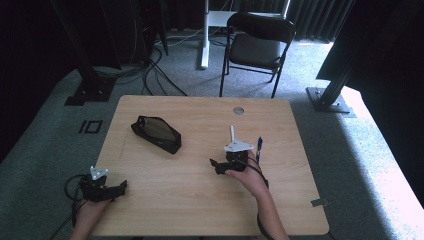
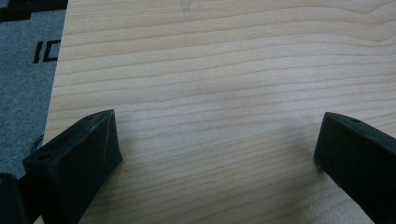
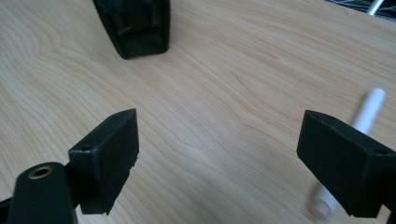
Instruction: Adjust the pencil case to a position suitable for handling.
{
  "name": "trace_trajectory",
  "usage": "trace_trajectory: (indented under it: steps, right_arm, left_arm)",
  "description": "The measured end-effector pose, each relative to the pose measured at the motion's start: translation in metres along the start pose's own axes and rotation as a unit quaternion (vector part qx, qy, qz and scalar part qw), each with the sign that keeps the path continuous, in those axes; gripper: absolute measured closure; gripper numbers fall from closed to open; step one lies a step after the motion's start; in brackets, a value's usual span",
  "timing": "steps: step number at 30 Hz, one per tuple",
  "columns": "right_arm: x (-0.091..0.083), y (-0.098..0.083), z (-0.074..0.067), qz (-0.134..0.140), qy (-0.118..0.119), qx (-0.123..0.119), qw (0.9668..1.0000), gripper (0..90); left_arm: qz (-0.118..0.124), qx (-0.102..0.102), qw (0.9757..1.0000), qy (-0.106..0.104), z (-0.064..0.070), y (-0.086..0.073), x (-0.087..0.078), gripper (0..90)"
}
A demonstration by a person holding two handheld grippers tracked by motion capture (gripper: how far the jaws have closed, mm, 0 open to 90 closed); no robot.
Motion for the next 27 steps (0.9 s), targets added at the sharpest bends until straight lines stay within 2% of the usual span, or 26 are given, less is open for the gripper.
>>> trace_trajectory:
  steps: [11, 17, 27]
  right_arm:
    - [0.022, 0.012, -0.014, 0.002, 0.022, -0.007, 0.9997, 12.8]
    - [0.03, 0.018, -0.018, 0.007, 0.023, -0.014, 0.9996, 12.9]
    - [0.049, 0.028, -0.03, 0.006, 0.037, -0.023, 0.999, 13.7]
  left_arm:
    - [0.0, 0.0, 1.0, 0.0, 0.0, 0.0, 0.0, 0.5]
    - [0.0, 0.0, 1.0, 0.0, 0.0, 0.0, 0.0, 0.5]
    - [0.0, 0.0, 1.0, 0.0, 0.0, 0.0, 0.0, 0.5]
Point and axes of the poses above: each handheld gripper's, and its own axes: x roughly forward along the jaws, y roughly out of its top, z roughly to its right, the point moved 6 cm from there along x, roughly forward along the jaws, and after that the axes turned 8 degrees about z, right-handed, at the moved point
